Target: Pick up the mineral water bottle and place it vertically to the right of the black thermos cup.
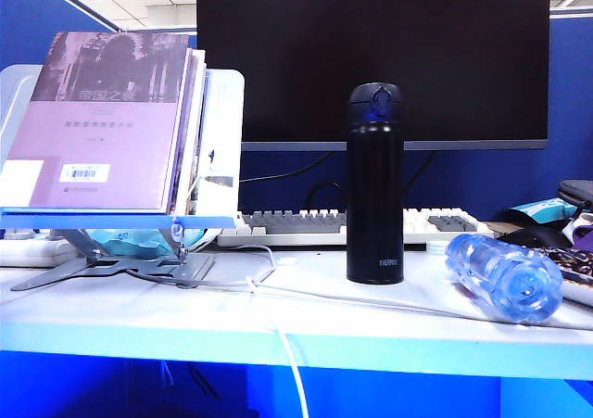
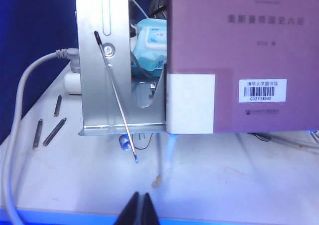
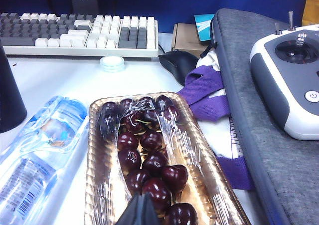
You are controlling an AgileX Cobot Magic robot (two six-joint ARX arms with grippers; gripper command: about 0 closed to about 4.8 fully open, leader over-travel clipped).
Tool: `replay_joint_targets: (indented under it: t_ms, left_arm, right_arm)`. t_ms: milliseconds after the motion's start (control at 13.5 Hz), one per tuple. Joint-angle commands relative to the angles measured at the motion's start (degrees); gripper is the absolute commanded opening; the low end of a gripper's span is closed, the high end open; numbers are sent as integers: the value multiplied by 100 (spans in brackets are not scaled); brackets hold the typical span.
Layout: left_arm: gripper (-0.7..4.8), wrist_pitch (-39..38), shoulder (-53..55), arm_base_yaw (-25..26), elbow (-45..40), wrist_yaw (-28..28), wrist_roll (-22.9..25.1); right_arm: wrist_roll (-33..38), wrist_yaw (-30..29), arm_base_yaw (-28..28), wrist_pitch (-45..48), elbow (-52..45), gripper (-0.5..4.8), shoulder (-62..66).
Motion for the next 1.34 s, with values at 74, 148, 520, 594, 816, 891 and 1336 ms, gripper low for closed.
replay_joint_targets:
  t_ms: [74, 148, 520, 594, 816, 891, 1336]
  left_arm:
    - [-4, -74, -17, -4, 2, 33, 24]
    - [-4, -74, -17, -4, 2, 31, 24]
    - [-4, -72, -17, -2, 0, 33, 24]
    - [-4, -70, -17, -2, 0, 31, 24]
    - [-4, -66, -17, -2, 0, 33, 24]
    - [-4, -66, -17, -2, 0, 31, 24]
    - [-4, -66, -17, -2, 0, 33, 24]
  right_arm:
    - [387, -26, 13, 402, -13, 0, 0]
    - [1707, -192, 17, 984, 85, 0, 0]
    - [1816, -682, 20, 271, 2616, 0, 2131]
    - [1816, -997, 17, -192, 3283, 0, 2992]
    - [1941, -2511, 4, -1182, 4994, 0, 4913]
    - [2498, -3281, 2, -1196, 5390, -1, 5399]
    - [2736, -5193, 2, -861, 5668, 14, 6273]
